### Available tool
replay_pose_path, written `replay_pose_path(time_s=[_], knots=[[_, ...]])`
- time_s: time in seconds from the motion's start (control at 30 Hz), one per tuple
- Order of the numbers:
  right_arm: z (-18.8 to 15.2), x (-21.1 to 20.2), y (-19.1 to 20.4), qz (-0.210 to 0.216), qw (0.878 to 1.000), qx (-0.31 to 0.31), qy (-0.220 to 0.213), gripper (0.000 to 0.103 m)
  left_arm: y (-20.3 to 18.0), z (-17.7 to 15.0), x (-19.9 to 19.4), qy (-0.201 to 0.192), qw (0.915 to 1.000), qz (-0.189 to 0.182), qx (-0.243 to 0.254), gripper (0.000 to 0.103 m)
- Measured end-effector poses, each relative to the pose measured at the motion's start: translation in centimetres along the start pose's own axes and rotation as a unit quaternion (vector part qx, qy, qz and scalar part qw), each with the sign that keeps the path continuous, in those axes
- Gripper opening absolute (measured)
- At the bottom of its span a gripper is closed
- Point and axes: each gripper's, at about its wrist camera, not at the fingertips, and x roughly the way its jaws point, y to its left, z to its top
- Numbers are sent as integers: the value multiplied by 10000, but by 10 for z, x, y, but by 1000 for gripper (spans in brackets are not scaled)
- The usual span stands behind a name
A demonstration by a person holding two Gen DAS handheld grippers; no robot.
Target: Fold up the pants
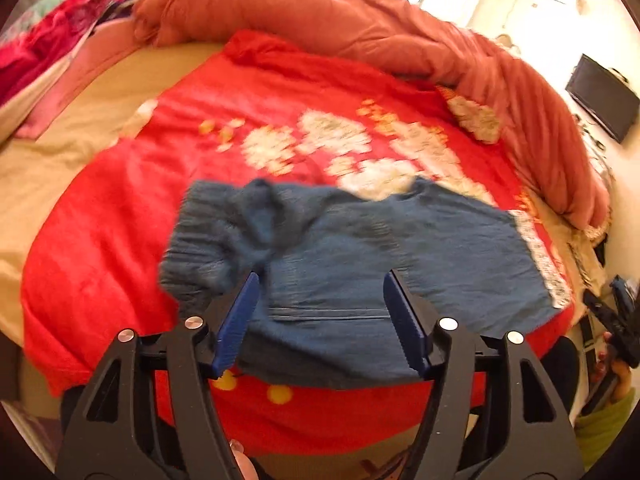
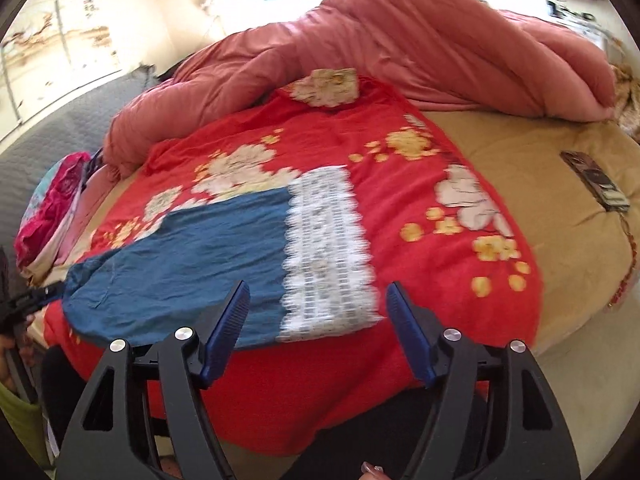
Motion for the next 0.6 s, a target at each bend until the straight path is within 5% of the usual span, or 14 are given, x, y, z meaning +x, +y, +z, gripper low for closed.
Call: replay_pose_path(time_s=[0.13, 0.33, 0.6], knots=[[-8, 24, 36, 271, 9986, -332, 306, 70, -30, -5, 9, 76, 9989, -100, 457, 63], [-28, 58, 56, 256, 9947, -478, 876, 71, -27, -27, 42, 595, 9963, 147, 600, 64], [-28, 47, 49, 505, 9967, -248, 587, 72, -23, -43, 46, 578, 9928, 255, 1015, 64]])
